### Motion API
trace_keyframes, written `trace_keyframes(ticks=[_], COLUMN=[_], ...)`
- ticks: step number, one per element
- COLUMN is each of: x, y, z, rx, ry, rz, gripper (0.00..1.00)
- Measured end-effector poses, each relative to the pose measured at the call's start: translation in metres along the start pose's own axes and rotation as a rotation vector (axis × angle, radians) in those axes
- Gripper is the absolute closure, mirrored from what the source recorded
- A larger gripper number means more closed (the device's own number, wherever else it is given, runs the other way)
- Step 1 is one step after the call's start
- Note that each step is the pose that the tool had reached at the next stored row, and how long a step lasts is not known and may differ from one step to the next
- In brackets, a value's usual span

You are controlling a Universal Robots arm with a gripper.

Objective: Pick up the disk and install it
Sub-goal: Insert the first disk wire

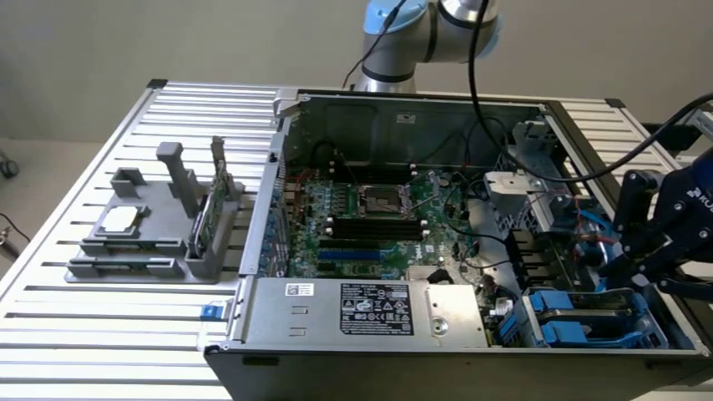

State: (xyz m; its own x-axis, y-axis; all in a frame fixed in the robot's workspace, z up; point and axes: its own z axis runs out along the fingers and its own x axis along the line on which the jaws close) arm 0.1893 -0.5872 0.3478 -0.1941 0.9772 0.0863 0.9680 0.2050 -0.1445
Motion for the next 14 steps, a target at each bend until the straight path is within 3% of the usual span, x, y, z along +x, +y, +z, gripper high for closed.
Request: trace_keyframes(ticks=[2,5,14], x=[0.0000,0.0000,-0.0001], y=[0.0001,0.0000,0.0003], z=[0.0004,0.0007,0.0014], rx=[0.0124,0.0220,0.0267], ry=[0.0011,0.0015,0.0008], rz=[0.013,0.039,0.130], gripper=[0.83,0.83,0.83])
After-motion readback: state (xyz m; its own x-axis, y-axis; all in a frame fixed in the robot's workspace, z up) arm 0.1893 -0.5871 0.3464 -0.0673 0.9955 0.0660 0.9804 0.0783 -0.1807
